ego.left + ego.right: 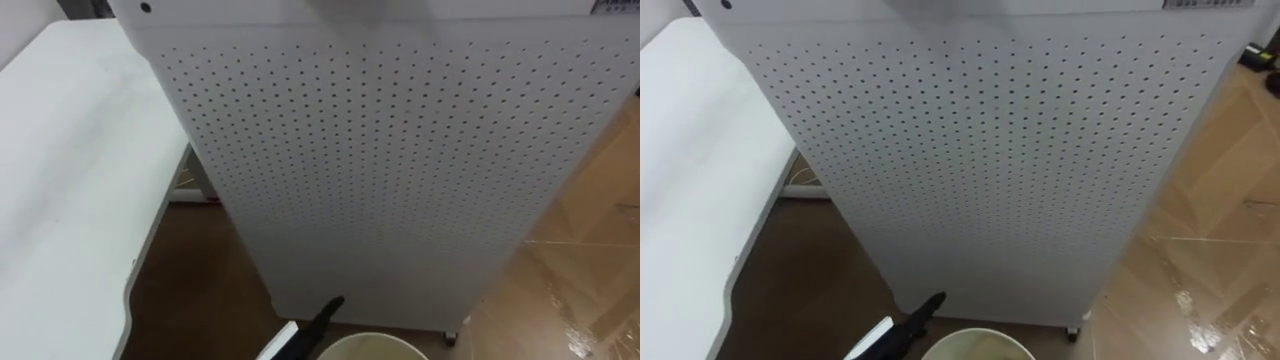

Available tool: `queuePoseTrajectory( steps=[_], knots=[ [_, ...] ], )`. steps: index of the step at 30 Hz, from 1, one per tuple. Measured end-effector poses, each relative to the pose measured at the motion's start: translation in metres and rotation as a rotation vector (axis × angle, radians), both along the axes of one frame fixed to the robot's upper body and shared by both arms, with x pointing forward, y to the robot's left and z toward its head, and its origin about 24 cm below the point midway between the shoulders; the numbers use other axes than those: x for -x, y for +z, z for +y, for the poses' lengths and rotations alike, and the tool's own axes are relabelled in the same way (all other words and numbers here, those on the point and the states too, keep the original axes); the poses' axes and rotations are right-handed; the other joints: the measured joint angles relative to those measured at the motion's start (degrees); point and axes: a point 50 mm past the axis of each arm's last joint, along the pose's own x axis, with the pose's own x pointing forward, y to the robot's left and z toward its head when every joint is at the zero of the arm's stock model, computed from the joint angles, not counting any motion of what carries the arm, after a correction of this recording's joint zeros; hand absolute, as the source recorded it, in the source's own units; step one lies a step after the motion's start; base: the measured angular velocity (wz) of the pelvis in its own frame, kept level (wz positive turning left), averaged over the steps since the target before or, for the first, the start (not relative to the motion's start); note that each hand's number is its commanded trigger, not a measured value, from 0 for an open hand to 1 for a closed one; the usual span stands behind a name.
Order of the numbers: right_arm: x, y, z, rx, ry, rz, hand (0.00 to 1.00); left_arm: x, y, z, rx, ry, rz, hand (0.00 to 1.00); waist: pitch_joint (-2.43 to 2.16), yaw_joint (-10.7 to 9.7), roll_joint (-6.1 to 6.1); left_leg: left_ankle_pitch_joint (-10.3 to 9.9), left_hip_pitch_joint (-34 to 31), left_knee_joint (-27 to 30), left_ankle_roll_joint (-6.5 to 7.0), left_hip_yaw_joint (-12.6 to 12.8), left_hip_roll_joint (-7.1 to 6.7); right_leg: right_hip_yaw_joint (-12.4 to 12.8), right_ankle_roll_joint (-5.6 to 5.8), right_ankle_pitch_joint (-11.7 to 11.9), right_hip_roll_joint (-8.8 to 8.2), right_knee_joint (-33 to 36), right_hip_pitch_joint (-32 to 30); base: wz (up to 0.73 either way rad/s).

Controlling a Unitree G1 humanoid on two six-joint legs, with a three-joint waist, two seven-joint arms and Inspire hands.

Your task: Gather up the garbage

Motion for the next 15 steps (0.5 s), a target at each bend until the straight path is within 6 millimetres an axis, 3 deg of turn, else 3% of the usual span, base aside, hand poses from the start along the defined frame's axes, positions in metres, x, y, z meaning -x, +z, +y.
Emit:
queuePoseTrajectory(
  steps=[3, 6, 15],
  knots=[
    [0.005, -0.003, 0.003, -0.010, 0.000, 0.012, 1.00, -0.003, 0.005, 0.007, -0.032, 0.047, -0.063, 0.00, -0.25, 2.1, -1.50, -0.1, 1.9, 0.0, -0.22, -0.4, 0.04, 1.9, -0.32, 0.3, 0.63, 0.3, 0.5, -0.50],
    [0.012, -0.005, 0.002, -0.021, -0.014, 0.024, 1.00, -0.009, 0.013, 0.015, -0.092, 0.076, -0.157, 0.00, -0.89, 2.5, -2.46, -0.3, 3.1, -0.1, -0.43, -1.0, 0.00, 2.0, -0.34, 0.3, 0.71, 0.5, 1.8, -0.17],
    [0.031, -0.009, -0.002, -0.041, -0.097, 0.042, 1.00, -0.018, 0.044, 0.021, -0.203, 0.159, -0.449, 0.00, -1.45, 2.5, -2.46, -0.4, 8.1, -3.5, -0.50, -1.4, -0.23, 3.6, 0.30, 1.2, 1.46, -1.4, 5.2, -0.09]
  ],
)
